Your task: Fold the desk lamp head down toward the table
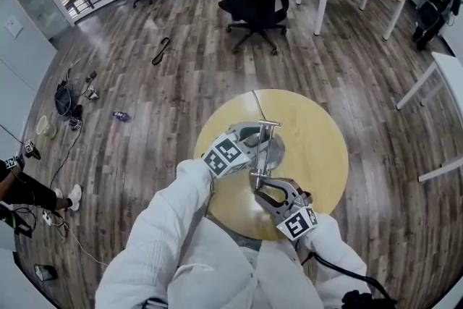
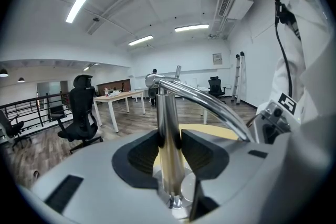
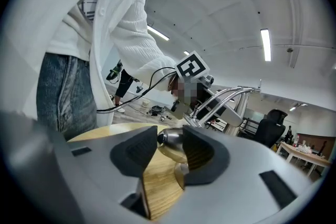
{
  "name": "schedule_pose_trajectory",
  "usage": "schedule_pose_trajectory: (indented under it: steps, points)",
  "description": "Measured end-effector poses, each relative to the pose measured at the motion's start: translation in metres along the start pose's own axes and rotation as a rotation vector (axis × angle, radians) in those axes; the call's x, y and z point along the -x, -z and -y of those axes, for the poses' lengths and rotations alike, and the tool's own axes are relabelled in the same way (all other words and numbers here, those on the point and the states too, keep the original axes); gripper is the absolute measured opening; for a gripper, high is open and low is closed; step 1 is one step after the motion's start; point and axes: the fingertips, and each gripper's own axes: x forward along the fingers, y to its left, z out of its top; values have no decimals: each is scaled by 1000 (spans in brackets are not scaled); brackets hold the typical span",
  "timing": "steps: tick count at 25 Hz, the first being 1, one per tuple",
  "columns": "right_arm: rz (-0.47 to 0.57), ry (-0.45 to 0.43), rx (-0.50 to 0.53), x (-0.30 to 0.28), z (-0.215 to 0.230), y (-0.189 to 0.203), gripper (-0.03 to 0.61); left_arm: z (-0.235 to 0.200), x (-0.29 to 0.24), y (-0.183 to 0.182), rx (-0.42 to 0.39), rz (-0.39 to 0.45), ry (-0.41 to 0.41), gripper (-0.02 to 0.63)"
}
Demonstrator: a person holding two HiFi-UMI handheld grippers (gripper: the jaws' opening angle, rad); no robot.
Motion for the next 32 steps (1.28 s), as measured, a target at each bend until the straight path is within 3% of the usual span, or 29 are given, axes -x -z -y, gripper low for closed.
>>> schedule_pose_trajectory:
  steps: [9, 15, 18, 23, 26, 29, 32]
  points:
    - [-71, 6, 22, 3, 1, -10, 155, -4, -6, 13, -43, -69, -48, 148]
    - [-80, 44, -62, 17, 7, -32, 156, -5, 6, 18, 42, -95, -85, 150]
    - [-83, 145, -163, 31, 28, -35, 156, -9, 20, 22, 87, -99, -141, 153]
    - [-40, 445, -372, 62, 87, -44, 155, -35, 74, 37, 237, -29, -395, 152]
    - [-35, 611, -414, 74, 108, -51, 140, -27, 110, 29, 249, 18, -485, 119]
    - [-49, 727, -436, 78, 111, -54, 79, -3, 132, 9, 238, 65, -527, 19]
    - [-63, 790, -500, 74, 102, -56, 25, 31, 138, 1, 275, 99, -493, 2]
